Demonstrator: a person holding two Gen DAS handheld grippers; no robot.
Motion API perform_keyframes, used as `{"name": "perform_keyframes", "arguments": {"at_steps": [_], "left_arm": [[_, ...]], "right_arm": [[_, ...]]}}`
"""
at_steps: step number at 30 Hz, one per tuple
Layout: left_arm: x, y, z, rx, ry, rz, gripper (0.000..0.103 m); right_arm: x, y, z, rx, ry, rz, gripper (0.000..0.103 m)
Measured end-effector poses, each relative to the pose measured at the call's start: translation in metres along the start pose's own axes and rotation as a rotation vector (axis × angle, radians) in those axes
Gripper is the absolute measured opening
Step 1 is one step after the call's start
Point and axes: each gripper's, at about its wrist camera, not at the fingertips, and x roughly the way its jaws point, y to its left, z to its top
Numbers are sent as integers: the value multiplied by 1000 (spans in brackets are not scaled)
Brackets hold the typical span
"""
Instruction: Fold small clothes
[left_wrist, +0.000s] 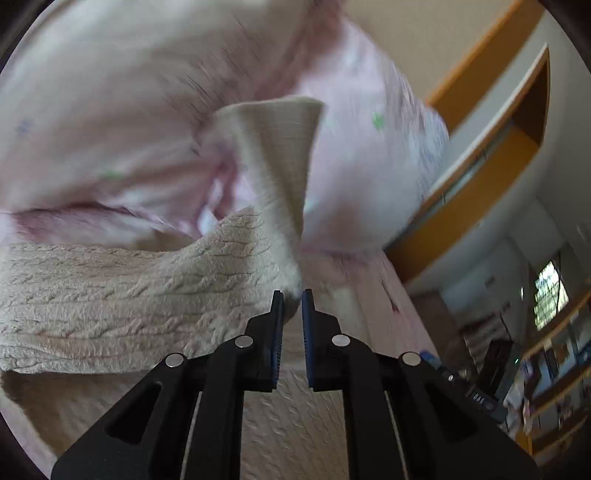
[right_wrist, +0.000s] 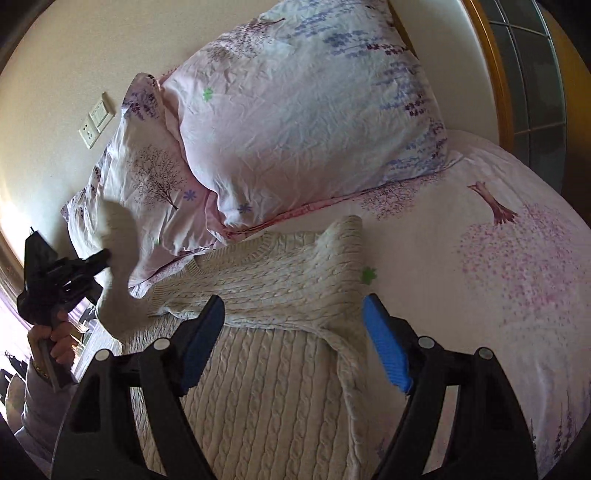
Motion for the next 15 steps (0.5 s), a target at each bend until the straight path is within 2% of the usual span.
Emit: {"name": "perform_keyframes", "arguments": {"at_steps": [2, 3, 5, 7, 8, 9, 11, 13, 15], "left_arm": [[54, -16, -16, 35, 176, 4, 8], [60, -15, -26, 27, 216, -2, 8], [40, -5, -43, 30, 201, 4, 8], [-2, 11, -63, 46, 145, 81, 9], [-26, 22, -73, 42, 118, 133, 18], [-51, 34, -87, 31, 92, 196, 40], [-96, 56, -114, -2, 46, 320, 60], [-128, 76, -141, -49, 35, 399, 60], [-144, 91, -165, -122, 51, 418, 60]], "right_arm": [[-1, -8, -6, 19, 30, -11, 77], [-3, -13, -10, 29, 48, -7, 77], [-11, -23, -20, 42, 78, 1, 77], [-17, -33, -33, 56, 119, 11, 77], [-20, -37, -40, 72, 139, 27, 77], [-22, -41, -48, 96, 161, 51, 76], [-26, -47, -65, 146, 200, 105, 70], [-29, -49, -82, 184, 237, 143, 63], [-31, -48, -97, 200, 267, 149, 58]]}}
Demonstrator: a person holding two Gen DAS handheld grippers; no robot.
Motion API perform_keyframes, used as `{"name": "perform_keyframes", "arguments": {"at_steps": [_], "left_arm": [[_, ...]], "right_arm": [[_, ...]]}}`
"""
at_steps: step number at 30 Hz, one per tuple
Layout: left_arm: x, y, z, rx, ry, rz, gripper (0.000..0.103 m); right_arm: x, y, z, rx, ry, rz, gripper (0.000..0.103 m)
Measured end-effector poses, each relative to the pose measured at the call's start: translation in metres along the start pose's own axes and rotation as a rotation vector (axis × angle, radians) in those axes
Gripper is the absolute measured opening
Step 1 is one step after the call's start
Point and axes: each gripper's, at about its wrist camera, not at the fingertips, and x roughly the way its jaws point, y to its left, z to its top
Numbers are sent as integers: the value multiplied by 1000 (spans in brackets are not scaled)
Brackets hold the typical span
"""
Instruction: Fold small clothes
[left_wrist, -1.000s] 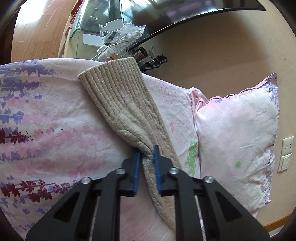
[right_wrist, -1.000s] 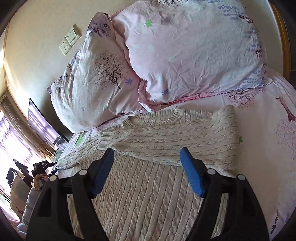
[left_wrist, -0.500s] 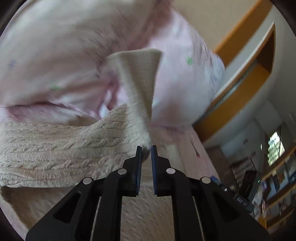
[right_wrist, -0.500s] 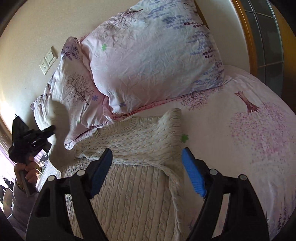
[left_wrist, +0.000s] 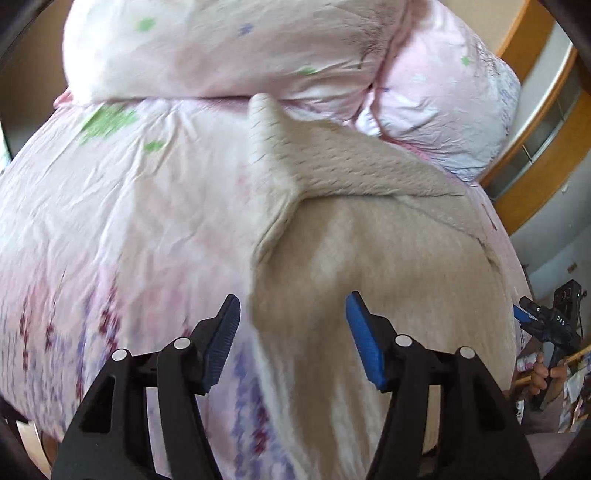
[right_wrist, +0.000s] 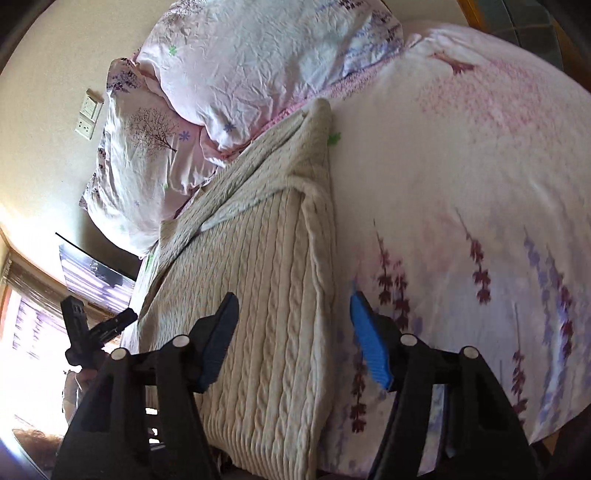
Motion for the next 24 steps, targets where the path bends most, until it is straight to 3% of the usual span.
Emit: {"name": "perform_keyframes", "arguments": {"at_steps": [2, 4, 6, 8, 10, 15, 17, 20, 24], "left_arm": [[-1, 17, -23, -53, 35, -6, 60], [-15, 21, -47, -50, -3, -16, 60], [-23, 16, -63, -62, -4, -71, 56], [-25, 7, -78, -74, 11, -158, 49], [-27, -6, -89, -44, 6, -156, 46], [-16, -9, -99, -104, 50, -260, 13], [-16, -8, -93, -112, 39, -291, 7], [-28, -8, -54, -79, -41, -318, 7], [-44, -13, 42, -28, -245, -285, 7]], "right_arm": [[-2, 1, -15, 0, 7, 7, 52], [-6, 4, -27, -2, 30, 34, 46], [-6, 7, -40, 6, 79, 107, 27], [-7, 12, -55, -5, 120, 144, 25], [-8, 18, -69, -25, 144, 169, 19], [-10, 37, -74, -71, 139, 209, 8], [-13, 47, -61, -84, 104, 232, 8], [-21, 68, -20, -148, -3, 246, 8], [-17, 94, 66, -203, -203, 270, 8]]}}
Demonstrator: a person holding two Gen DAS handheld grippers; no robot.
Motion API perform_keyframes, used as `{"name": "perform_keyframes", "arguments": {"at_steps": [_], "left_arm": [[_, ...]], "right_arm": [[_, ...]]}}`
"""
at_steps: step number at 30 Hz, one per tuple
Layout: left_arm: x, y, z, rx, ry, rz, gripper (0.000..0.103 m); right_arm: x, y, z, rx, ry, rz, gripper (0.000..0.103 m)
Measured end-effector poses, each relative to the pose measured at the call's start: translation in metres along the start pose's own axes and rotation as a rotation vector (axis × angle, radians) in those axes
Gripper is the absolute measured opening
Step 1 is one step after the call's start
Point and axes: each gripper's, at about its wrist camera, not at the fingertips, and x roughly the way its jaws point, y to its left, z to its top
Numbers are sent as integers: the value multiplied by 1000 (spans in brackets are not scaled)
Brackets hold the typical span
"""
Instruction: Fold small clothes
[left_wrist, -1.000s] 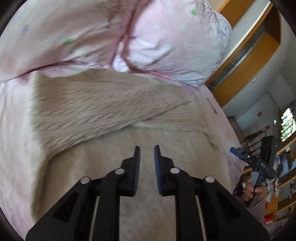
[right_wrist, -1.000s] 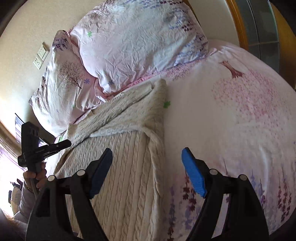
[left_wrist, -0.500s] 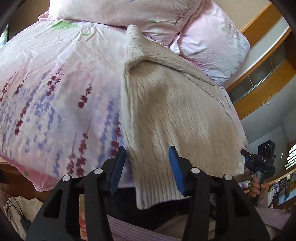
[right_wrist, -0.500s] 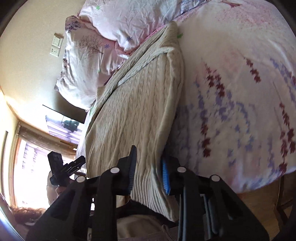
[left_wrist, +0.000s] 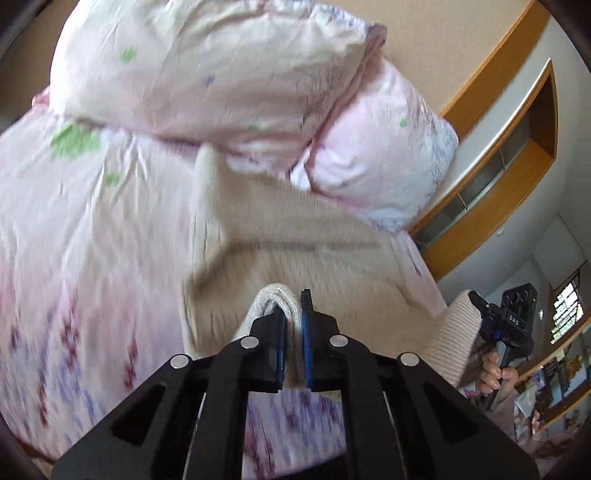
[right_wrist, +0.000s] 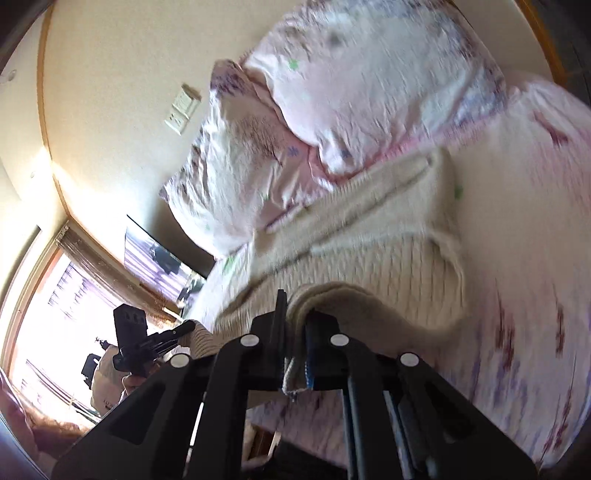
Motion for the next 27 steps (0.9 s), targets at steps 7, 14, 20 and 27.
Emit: {"name": "perform_keyframes", "arguments": {"at_steps": [7, 14, 20, 27], "left_arm": [[127, 20, 120, -23, -55, 224, 8], [123, 72, 94, -109, 58, 233, 72], [148, 92, 80, -170, 188, 189, 71], [157, 102, 66, -408, 144, 5, 21]], "right_arm": [[109, -81, 93, 165, -163, -226, 47], [99, -109, 66, 82, -214, -274, 75], [113, -112, 60, 97, -161, -242, 75], [111, -111, 61, 103, -152, -189, 75]]}}
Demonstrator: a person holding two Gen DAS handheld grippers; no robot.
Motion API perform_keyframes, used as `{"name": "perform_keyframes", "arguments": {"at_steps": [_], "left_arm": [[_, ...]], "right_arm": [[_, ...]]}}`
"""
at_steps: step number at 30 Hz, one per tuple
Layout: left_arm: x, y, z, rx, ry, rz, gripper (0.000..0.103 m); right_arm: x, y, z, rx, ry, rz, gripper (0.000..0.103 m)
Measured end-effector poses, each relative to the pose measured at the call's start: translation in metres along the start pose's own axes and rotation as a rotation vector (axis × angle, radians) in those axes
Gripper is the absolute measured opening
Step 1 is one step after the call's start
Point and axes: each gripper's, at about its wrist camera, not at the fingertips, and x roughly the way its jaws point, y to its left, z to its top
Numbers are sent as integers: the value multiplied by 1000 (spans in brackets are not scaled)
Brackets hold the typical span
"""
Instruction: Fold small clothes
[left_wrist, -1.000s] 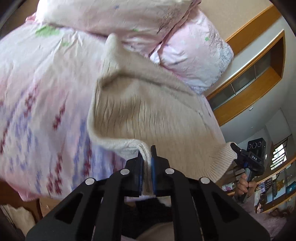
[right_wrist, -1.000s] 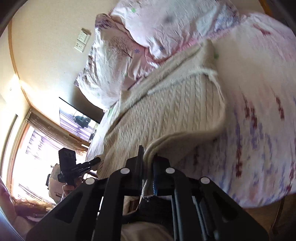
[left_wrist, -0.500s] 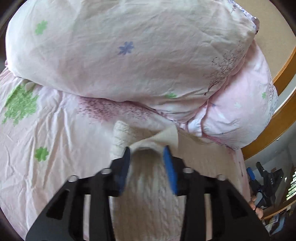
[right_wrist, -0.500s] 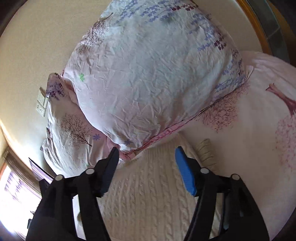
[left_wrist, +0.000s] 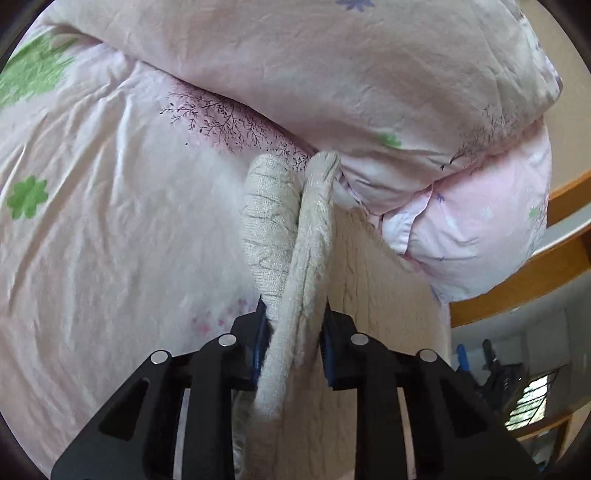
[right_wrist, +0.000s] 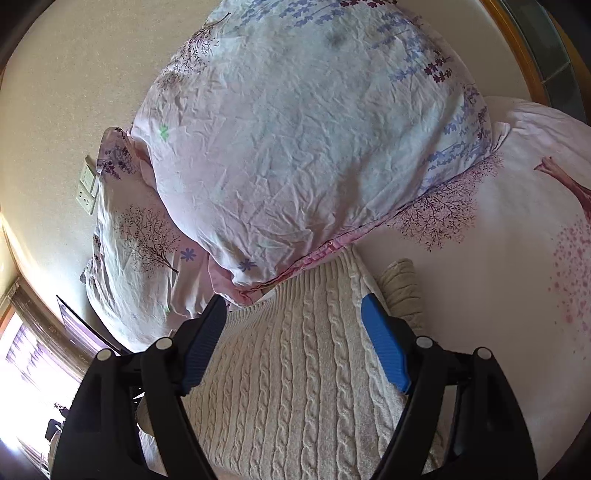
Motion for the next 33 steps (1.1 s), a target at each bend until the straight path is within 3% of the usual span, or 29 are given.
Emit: {"name": "perform_keyframes", "arguments": {"at_steps": [2, 5, 7, 10, 13, 14, 15, 16, 17, 18, 20, 24, 26, 28, 30, 33], "left_arm": [[-15, -22, -2, -27, -7, -122, 19], [-23, -95, -9, 86, -3, -244, 14], [-6, -156, -18, 165, 36, -346, 13], [66, -227, -42, 176, 158, -496, 13], [152, -261, -68, 6, 389, -610, 18], [161, -264, -75, -31, 435, -657, 18], [156, -267, -77, -6, 435, -670, 18], [142, -268, -75, 57, 397, -659, 19], [124, -267, -70, 133, 339, -628, 31], [105, -260, -65, 184, 272, -576, 53], [73, -239, -56, 257, 150, -407, 74], [65, -201, -52, 322, 151, -120, 74], [73, -188, -55, 323, 165, -21, 74], [87, -181, -60, 309, 175, 12, 74], [98, -180, -67, 315, 199, 33, 81], [118, -186, -78, 350, 209, 91, 83]], "right_arm": [[-6, 0, 3, 1, -16, 3, 75], [-17, -4, 10, 18, -59, -1, 75], [-25, -9, 15, 39, -98, -23, 75], [-38, -24, 24, 85, -150, -68, 75], [-51, -45, 36, 139, -139, -101, 75], [-54, -51, 40, 150, -111, -92, 75], [-58, -57, 43, 148, -80, -82, 81], [-60, -61, 46, 143, -40, -82, 86], [-59, -65, 49, 144, 4, -73, 95], [-57, -69, 51, 156, 50, -44, 95], [-42, -75, 53, 190, 178, 24, 95], [-3, -80, 50, 207, 349, -47, 95], [16, -80, 47, 220, 395, -51, 95], [32, -79, 42, 228, 447, -45, 95], [41, -75, 37, 209, 471, -63, 91], [44, -69, 31, 185, 495, -62, 80]]}}
